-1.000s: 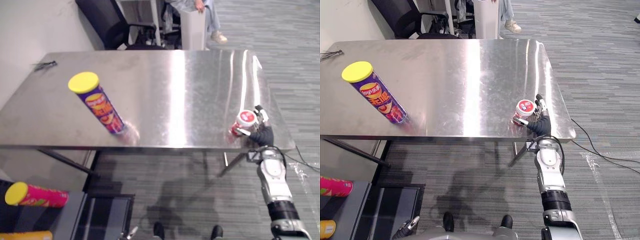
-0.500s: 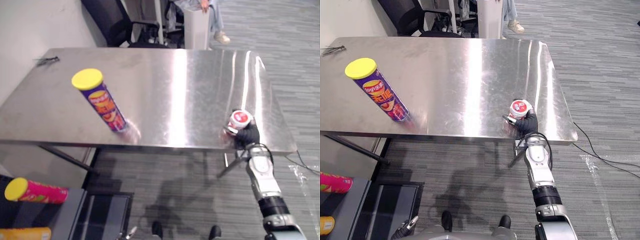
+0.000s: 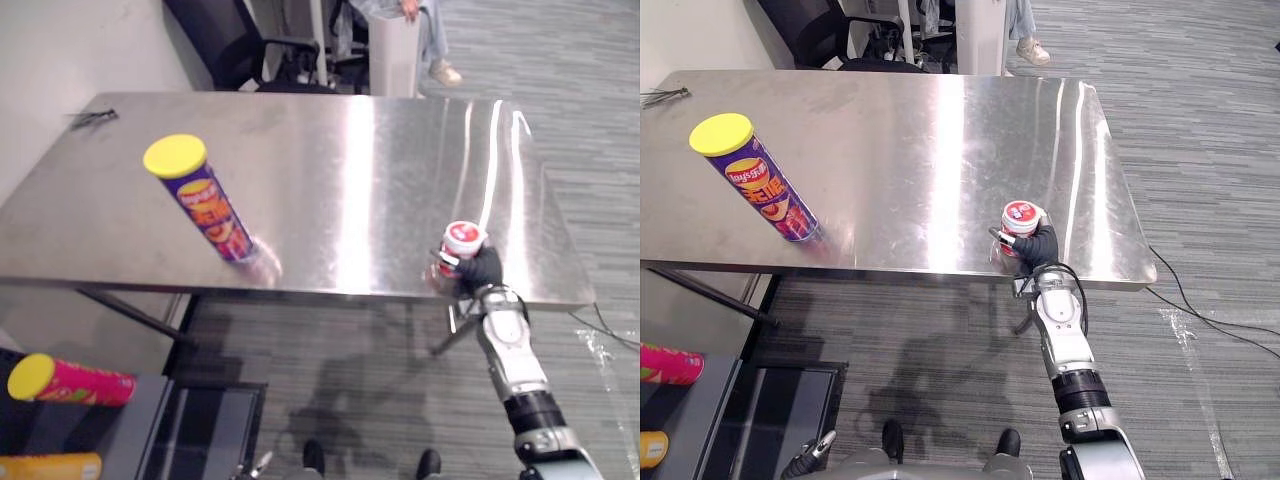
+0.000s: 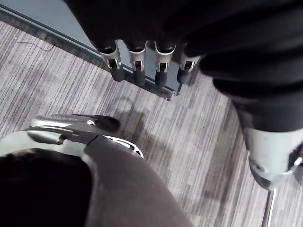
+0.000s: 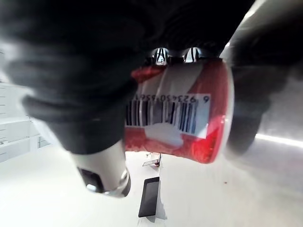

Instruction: Put the gum and the chips on the shelf.

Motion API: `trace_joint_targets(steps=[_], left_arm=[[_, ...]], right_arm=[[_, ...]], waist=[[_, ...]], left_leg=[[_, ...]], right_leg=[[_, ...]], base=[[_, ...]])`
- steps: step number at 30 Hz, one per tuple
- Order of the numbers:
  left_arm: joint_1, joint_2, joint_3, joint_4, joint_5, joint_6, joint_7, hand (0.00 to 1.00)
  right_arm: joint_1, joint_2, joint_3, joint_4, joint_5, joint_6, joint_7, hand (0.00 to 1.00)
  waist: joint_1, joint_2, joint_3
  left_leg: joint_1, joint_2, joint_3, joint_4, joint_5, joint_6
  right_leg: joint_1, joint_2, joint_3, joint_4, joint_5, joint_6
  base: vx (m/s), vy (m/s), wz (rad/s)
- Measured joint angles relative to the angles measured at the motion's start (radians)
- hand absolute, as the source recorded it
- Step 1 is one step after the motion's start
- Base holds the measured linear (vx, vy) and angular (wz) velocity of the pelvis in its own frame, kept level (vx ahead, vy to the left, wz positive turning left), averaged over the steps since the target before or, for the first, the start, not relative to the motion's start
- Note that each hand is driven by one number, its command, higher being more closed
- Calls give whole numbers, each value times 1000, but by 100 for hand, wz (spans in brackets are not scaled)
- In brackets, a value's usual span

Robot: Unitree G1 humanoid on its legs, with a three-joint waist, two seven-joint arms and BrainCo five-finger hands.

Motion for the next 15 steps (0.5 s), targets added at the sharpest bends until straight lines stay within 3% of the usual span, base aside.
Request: trace_joint_targets(steps=[5,13,15], left_arm=[[0,-1,6,0,9,3,12,0],[10,-17,50,2,10,5,13,0],[19,-23,80,1,9,7,11,0]], right_arm=[[56,10,-1,-190,0,-2,3,100],[262,9,-38,-460,61,-13,86,100],[301,8,-50,-496,70,-26,104,100]], waist=[[0,-1,1],[-2,-4,-2],[-15,-9,-10]], left_leg=[[6,0,5,0,0,0],[44,1,-3,0,0,0],[45,3,-7,0,1,1]], right_leg=[[2,-1,7,0,2,2],[44,0,1,2,2,3],[43,0,1,9,1,3]], base=[[-7,-2,-3],[-8,-5,0],[-38,-20,4]])
